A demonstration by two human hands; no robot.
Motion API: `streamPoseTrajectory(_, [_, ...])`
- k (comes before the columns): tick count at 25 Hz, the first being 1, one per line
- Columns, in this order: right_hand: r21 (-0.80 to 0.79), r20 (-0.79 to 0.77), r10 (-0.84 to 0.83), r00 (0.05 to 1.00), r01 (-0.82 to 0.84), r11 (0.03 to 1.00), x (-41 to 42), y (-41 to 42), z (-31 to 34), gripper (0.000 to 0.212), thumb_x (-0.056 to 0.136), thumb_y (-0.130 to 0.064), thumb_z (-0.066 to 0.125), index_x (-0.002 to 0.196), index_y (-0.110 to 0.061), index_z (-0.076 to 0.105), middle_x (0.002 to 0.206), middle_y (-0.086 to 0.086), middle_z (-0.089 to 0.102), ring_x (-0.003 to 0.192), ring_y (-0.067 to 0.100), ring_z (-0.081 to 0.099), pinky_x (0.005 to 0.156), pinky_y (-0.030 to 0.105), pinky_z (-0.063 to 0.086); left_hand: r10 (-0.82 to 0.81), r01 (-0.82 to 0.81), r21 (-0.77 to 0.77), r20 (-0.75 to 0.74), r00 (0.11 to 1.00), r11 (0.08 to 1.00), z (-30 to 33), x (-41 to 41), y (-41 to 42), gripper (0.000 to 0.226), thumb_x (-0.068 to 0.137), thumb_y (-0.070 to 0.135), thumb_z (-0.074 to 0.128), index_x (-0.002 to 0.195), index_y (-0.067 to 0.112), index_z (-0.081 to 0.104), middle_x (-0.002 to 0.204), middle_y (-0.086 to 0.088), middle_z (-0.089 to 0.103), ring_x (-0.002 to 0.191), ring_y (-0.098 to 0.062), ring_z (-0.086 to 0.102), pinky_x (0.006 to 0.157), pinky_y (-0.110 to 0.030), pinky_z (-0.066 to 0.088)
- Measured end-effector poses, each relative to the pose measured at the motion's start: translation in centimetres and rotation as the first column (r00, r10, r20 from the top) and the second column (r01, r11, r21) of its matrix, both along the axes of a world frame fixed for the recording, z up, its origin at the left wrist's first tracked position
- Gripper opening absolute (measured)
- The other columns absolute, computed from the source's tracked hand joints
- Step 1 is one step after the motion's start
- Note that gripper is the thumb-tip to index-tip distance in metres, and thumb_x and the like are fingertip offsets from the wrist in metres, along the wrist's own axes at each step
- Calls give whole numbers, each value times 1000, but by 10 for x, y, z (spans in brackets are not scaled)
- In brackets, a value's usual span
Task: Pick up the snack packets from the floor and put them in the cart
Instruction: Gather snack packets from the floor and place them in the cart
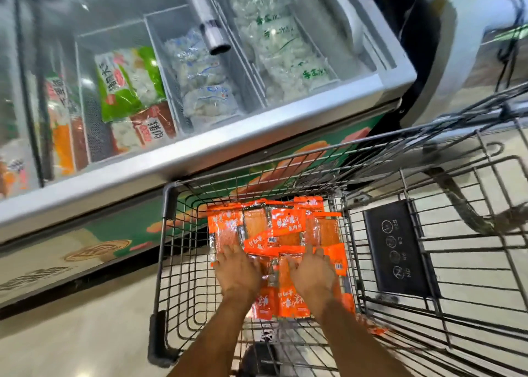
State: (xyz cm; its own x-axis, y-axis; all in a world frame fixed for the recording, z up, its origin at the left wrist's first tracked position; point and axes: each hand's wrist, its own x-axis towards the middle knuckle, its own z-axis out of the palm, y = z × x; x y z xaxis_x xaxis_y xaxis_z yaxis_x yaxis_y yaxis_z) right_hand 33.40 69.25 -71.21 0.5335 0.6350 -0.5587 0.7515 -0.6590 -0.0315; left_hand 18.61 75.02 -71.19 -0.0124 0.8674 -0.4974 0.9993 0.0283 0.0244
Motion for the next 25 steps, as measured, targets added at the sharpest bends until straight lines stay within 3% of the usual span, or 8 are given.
streamPoseTrajectory(2, [122,10,4,1000,-5,993,-10,14,55,82,93,-74,26,154,-19,30,157,15,38,138,33,45,109,46,45,-26,21,111,44,999,994,54,1,6,82,93,67,39,151,9,32,154,-16,39,141,-31,39,115,-46,36])
streamPoseTrajectory(4, [255,-12,-3,1000,6,967,-17,19,118,83,92,-75,29,152,-18,36,156,16,39,141,33,41,114,48,40,-32,13,194,96,995,981,113,1,5,85,92,70,33,153,11,32,160,-17,33,146,-33,33,119,-48,31])
streamPoseTrajectory(7, [453,-40,0,999,19,891,-19,11,210,78,89,-73,40,143,-18,47,143,13,50,130,33,49,107,46,43,-36,-8,299,141,989,954,200,-3,-11,82,90,70,32,150,15,38,159,-15,35,144,-33,35,117,-50,31])
streamPoseTrajectory(12, [738,-83,156,984,-45,673,-40,-45,332,70,87,-70,50,133,-17,58,129,11,55,117,32,56,98,42,48,74,-129,487,132,989,864,330,-34,-63,81,88,71,40,150,19,39,158,-13,38,145,-34,33,117,-54,26])
streamPoseTrajectory(16, [771,-79,289,954,-125,625,-80,-76,384,67,88,-66,55,133,-17,57,129,14,54,117,36,53,101,45,46,49,-93,609,89,995,788,394,-92,-88,77,91,69,41,147,17,43,152,-15,43,139,-35,40,112,-52,34])
streamPoseTrajectory(20, [768,-44,412,910,-233,596,-126,-97,408,65,87,-67,55,131,-19,57,127,13,54,116,36,55,99,43,47,102,-124,611,70,992,782,419,-145,-131,75,91,67,39,146,17,44,148,-15,47,135,-33,44,108,-50,36])
streamPoseTrajectory(25, [765,-43,604,796,-362,532,-238,-123,438,71,86,-71,53,139,-24,52,134,11,51,124,32,50,103,44,47,386,-485,617,298,873,620,438,-256,-228,70,88,66,50,143,23,46,140,-5,54,130,-27,47,108,-44,38])
